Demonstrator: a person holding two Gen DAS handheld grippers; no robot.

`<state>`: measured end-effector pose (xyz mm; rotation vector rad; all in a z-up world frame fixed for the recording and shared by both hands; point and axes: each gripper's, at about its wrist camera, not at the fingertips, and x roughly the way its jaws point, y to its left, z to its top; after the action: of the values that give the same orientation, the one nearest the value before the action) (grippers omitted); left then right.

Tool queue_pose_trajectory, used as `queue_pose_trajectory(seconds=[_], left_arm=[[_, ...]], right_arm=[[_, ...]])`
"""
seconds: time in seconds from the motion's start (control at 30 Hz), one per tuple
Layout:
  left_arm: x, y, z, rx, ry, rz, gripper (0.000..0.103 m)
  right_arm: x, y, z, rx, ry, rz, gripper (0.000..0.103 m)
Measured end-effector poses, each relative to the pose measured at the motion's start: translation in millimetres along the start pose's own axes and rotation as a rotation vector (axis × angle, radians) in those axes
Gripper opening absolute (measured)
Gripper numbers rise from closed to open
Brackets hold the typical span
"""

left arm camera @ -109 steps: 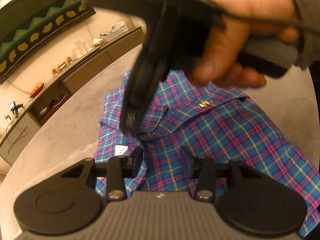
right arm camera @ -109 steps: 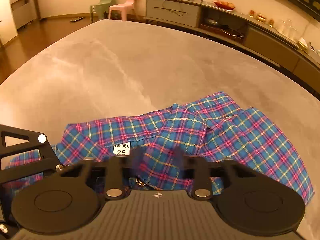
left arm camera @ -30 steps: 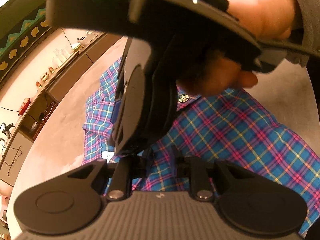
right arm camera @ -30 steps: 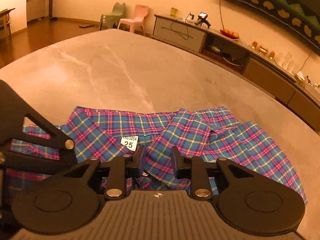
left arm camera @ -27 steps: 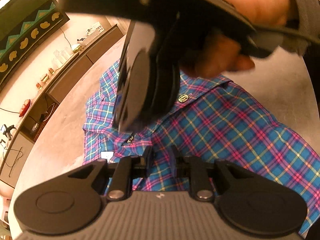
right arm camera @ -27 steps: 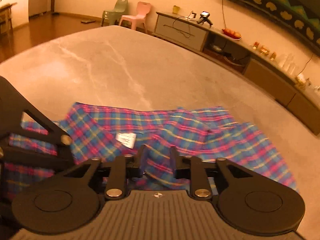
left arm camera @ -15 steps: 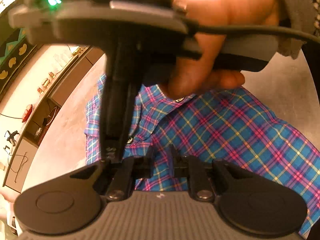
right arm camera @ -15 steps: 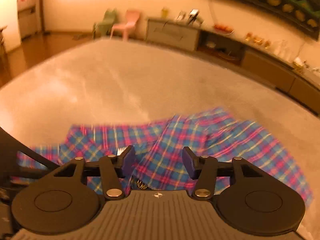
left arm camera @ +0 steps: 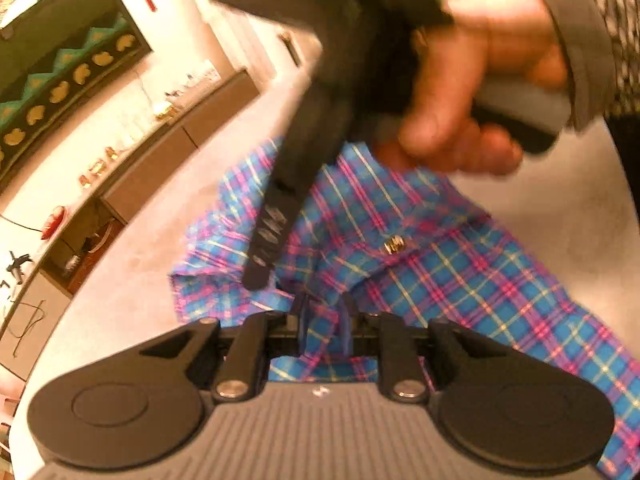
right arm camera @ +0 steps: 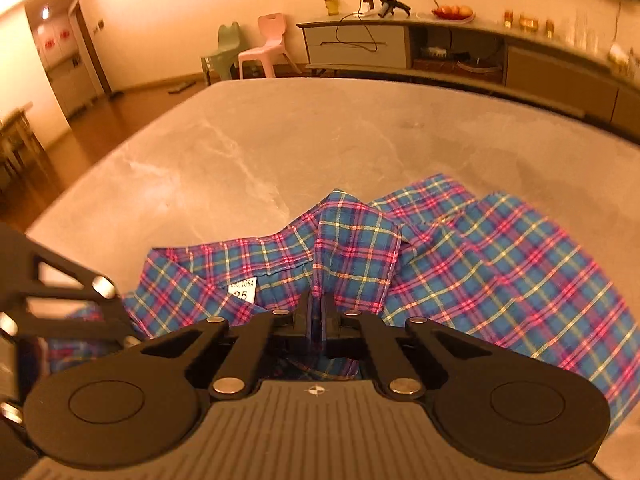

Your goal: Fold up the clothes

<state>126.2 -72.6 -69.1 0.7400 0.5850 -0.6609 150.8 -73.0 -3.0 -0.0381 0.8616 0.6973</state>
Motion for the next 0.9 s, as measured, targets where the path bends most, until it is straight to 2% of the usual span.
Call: queue_pose_trajectory(seconds=[0.07, 0.13, 0.23, 0.37, 0.53, 0.7, 0.8, 0.9], left_arm=[[5, -6, 0, -0.013, 0.007, -0.022, 0.013], [9, 6, 4, -0.093, 0.024, -0.067, 0.014], [9, 18, 5, -0.171, 0.021, -0.085, 0.014], [3, 24, 9, -0.194, -0.036, -0.079, 0.015], [23, 34, 11, -0.221, 0.009, -0.093, 0.014], [17, 39, 1, -0.312, 0.028, -0.151, 0.015], [13, 37, -9, -0.338, 0.037, -0.167, 0.015], [11, 37, -12, -0.347, 0.039, -0.165, 0.015]], right_arm=[[-1, -6, -2, 0.004, 0.011, 0.005, 0.001], [0, -5, -1, -0.004, 0.018, -0.007, 0.001], [-2, -12, -1, 0.009, 0.017, -0.010, 0.001], [-3, -22, -4, 0.042, 0.018, 0.028, 0.001], [-3, -28, -7, 0.042, 0.030, 0.056, 0.001], [-4, -31, -6, 0.050, 0.034, 0.066, 0.001], [-5, -42, -8, 0.126, 0.027, 0.095, 0.001], [-3, -62, -12, 0.285, 0.025, 0.170, 0.000]])
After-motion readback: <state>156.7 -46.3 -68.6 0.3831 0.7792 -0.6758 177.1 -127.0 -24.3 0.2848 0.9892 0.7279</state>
